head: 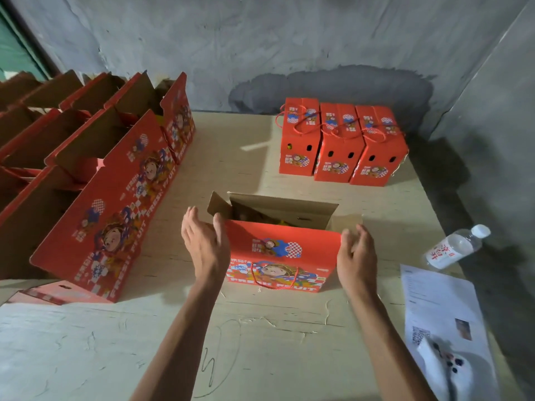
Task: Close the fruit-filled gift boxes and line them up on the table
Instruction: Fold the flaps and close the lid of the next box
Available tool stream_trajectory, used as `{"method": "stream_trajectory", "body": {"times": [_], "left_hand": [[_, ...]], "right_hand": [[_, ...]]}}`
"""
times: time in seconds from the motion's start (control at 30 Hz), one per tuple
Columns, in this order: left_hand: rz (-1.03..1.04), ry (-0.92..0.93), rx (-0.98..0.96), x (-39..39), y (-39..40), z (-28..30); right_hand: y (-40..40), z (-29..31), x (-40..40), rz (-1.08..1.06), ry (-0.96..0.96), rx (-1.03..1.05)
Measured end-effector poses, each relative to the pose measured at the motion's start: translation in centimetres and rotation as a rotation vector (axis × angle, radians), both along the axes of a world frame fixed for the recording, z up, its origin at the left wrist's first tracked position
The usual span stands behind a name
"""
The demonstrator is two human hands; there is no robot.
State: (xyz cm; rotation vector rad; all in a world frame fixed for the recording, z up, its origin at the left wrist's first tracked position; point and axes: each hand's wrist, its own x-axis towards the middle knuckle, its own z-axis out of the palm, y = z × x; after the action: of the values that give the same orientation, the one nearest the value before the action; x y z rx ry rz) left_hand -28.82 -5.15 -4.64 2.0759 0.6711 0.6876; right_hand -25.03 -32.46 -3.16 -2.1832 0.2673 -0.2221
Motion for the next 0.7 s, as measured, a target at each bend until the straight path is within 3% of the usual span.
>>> {"method": "stream_trajectory", "body": {"times": [0.1, 0.2, 0.27, 0.33, 0.43, 0.57, 0.7], "left_hand": [[0.112, -0.130, -0.220, -0.4, 1.2, 0.1], [0.176, -0.256, -0.213, -1.1, 2.9, 0.4], [0.199, -0.238, -0.274, -1.2, 3.7, 0.0], [0.135, -0.154, -0.523, -1.0, 4.1, -0.4], [-0.119, -0.024, -0.687, -0.4, 3.9, -1.1], [-0.286, 0.006, -0.995, -0.3, 2.5, -1.7], [-0.448, 0.059, -1.101, -0.6, 2.8, -2.0]], "right_hand": [[-0.8, -0.5, 0.8, -0.121, 0.086, 0.247], [-0.8, -1.4, 0.8, -0.168, 0.192, 0.485], [-0.6, -1.5, 0.7, -0.199, 0.192, 0.651], [-0.5, -1.5, 0.6, -0.198, 0.188, 0.806], [-0.2, -1.9, 0.3, -0.036, 0.184, 0.783], [-0.4, -1.3, -0.2, 0.165, 0.218, 0.783], [-1.3, -0.7, -0.4, 0.372, 0.319, 0.702]]}}
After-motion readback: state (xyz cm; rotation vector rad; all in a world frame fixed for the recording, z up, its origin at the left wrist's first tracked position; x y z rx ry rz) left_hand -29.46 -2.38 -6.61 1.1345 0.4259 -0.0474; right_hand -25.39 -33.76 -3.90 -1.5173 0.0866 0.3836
